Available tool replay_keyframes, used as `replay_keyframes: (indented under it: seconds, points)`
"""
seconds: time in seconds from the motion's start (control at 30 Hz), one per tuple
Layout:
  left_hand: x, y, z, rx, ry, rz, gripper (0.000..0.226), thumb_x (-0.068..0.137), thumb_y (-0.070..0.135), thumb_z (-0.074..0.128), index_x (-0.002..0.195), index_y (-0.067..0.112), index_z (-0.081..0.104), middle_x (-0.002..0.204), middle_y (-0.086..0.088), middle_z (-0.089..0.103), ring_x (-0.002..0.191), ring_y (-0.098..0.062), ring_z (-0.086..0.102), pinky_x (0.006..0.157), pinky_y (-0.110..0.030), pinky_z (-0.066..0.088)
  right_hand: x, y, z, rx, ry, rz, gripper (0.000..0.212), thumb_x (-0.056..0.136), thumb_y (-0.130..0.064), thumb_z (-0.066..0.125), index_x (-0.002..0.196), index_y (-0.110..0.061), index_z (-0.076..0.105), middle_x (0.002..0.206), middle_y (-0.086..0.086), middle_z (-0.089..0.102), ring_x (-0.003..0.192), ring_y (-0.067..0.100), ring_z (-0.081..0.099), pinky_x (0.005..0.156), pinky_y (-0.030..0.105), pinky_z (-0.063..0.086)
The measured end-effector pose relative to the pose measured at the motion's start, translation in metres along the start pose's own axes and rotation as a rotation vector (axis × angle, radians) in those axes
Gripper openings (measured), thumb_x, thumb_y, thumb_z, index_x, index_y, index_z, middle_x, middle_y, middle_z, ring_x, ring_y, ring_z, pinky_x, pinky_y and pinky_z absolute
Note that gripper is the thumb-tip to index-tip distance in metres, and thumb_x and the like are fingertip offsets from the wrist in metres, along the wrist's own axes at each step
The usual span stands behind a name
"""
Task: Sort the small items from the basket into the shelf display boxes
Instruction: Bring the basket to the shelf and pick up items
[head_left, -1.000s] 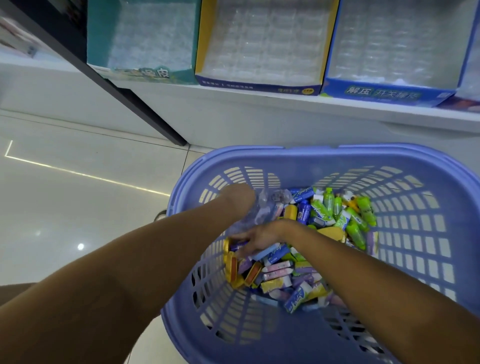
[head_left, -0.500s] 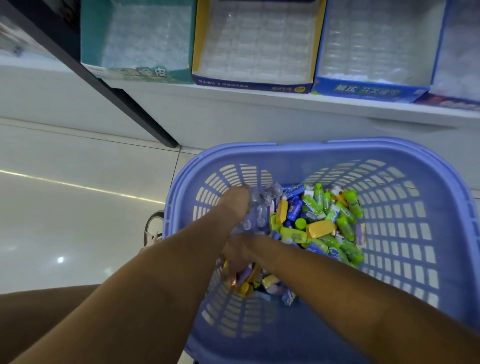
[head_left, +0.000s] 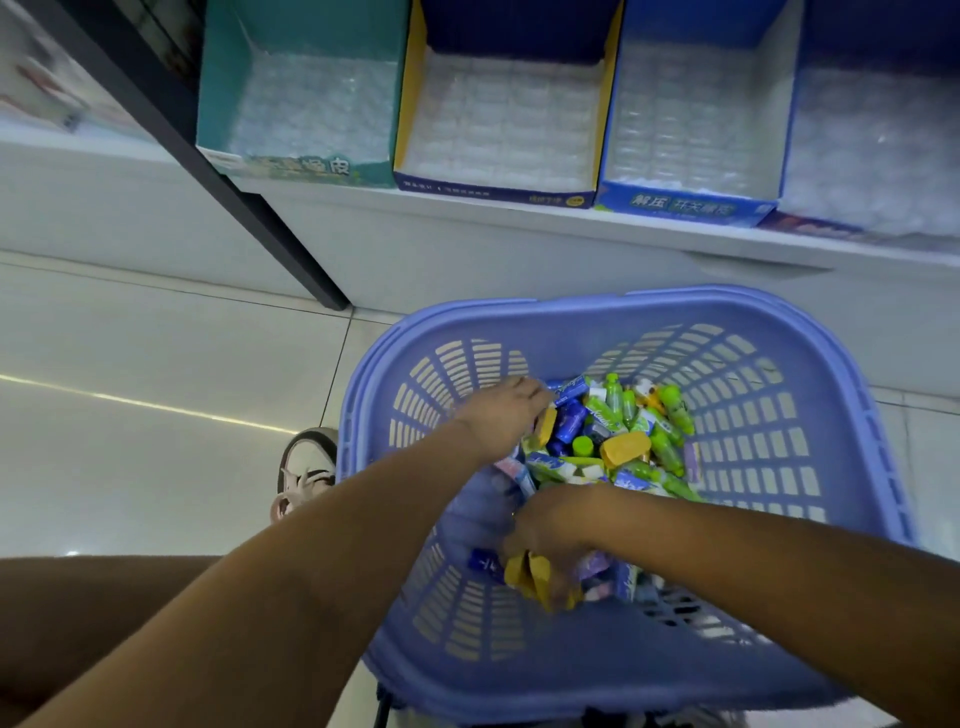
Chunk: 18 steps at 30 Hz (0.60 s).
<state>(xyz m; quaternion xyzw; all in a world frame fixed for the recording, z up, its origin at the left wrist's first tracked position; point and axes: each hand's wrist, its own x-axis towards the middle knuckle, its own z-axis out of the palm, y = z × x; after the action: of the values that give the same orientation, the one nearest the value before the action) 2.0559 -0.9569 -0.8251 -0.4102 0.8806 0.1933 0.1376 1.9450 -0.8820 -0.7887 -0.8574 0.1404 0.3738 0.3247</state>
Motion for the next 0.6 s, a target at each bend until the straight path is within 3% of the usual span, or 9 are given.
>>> replay_keyframes:
  seconds: [0.07, 0.13, 0.23, 0.3, 0.37, 0.47, 0.53, 0.6]
  points:
    - [0.005, 0.002, 0.006, 0.087, -0.076, 0.122, 0.070, 0.090, 0.011, 0.053, 0.151, 0.018, 0.018, 0.158, -0.002, 0.019, 0.145, -0.022, 0.017, 0.114, -0.033, 0.021, -0.013, -0.001, 0.011, -0.023, 0.068, 0.030, 0.061, 0.067, -0.048, 0.075, 0.120, -0.028, 0.051, 0.111, 0.007, 0.059, 0.096, 0.029, 0.057, 0.067, 0.029, 0.033]
    - [0.002, -0.004, 0.010, 0.183, -0.114, 0.111, 0.078, 0.088, 0.020, 0.060, 0.151, 0.018, 0.015, 0.159, -0.001, 0.013, 0.146, -0.021, 0.012, 0.118, -0.033, 0.015, -0.025, 0.001, 0.022, -0.024, 0.151, 0.058, 0.062, 0.066, -0.042, 0.076, 0.120, -0.026, 0.052, 0.115, 0.009, 0.055, 0.097, 0.032, 0.054, 0.070, 0.032, 0.033]
    - [-0.011, -0.009, 0.016, 0.237, -0.105, -0.030, 0.060, 0.092, 0.026, 0.054, 0.143, 0.008, 0.029, 0.154, -0.011, 0.022, 0.141, -0.026, 0.022, 0.116, -0.036, 0.019, -0.040, 0.006, 0.040, -0.034, 0.255, 0.071, 0.055, 0.074, -0.042, 0.070, 0.122, -0.024, 0.050, 0.120, 0.009, 0.052, 0.105, 0.029, 0.047, 0.083, 0.037, 0.034]
    - [-0.016, 0.000, 0.015, 0.214, -0.049, -0.131, 0.046, 0.095, 0.016, 0.044, 0.138, 0.004, 0.032, 0.149, -0.018, 0.026, 0.136, -0.030, 0.028, 0.110, -0.040, 0.027, -0.051, 0.012, 0.050, -0.038, 0.310, 0.071, 0.044, 0.084, -0.041, 0.061, 0.123, -0.024, 0.050, 0.118, 0.008, 0.054, 0.111, 0.028, 0.044, 0.088, 0.038, 0.035]
    - [-0.018, 0.019, 0.012, 0.176, -0.014, -0.215, 0.048, 0.090, 0.007, 0.049, 0.135, 0.004, 0.032, 0.140, -0.019, 0.034, 0.128, -0.034, 0.037, 0.098, -0.042, 0.039, -0.063, 0.020, 0.060, -0.048, 0.332, 0.082, 0.044, 0.088, -0.044, 0.055, 0.126, -0.025, 0.049, 0.120, 0.008, 0.053, 0.116, 0.027, 0.043, 0.089, 0.037, 0.036]
    - [-0.029, 0.044, 0.018, 0.118, -0.240, -0.341, 0.049, 0.088, 0.004, 0.053, 0.134, 0.002, 0.036, 0.131, -0.018, 0.045, 0.117, -0.034, 0.050, 0.085, -0.041, 0.047, -0.076, 0.027, 0.075, -0.064, 0.311, 0.119, 0.058, 0.083, -0.061, 0.049, 0.129, -0.025, 0.045, 0.126, 0.007, 0.049, 0.121, 0.024, 0.040, 0.089, 0.038, 0.034]
    - [-0.040, 0.053, 0.033, 0.047, -0.389, -0.387, 0.048, 0.091, 0.012, 0.054, 0.135, 0.000, 0.036, 0.128, -0.016, 0.051, 0.115, -0.030, 0.054, 0.092, -0.040, 0.045, -0.082, 0.028, 0.082, -0.106, 0.315, 0.146, 0.058, 0.085, -0.066, 0.038, 0.126, -0.027, 0.044, 0.128, 0.005, 0.048, 0.124, 0.024, 0.038, 0.088, 0.038, 0.034]
    - [-0.050, 0.058, 0.047, -0.169, -0.386, -0.459, 0.059, 0.090, 0.024, 0.060, 0.136, 0.002, 0.032, 0.127, -0.016, 0.052, 0.116, -0.030, 0.053, 0.098, -0.041, 0.040, -0.087, 0.031, 0.085, -0.111, 0.322, 0.187, 0.053, 0.085, -0.063, 0.035, 0.124, -0.028, 0.044, 0.131, 0.004, 0.045, 0.124, 0.026, 0.037, 0.086, 0.040, 0.035]
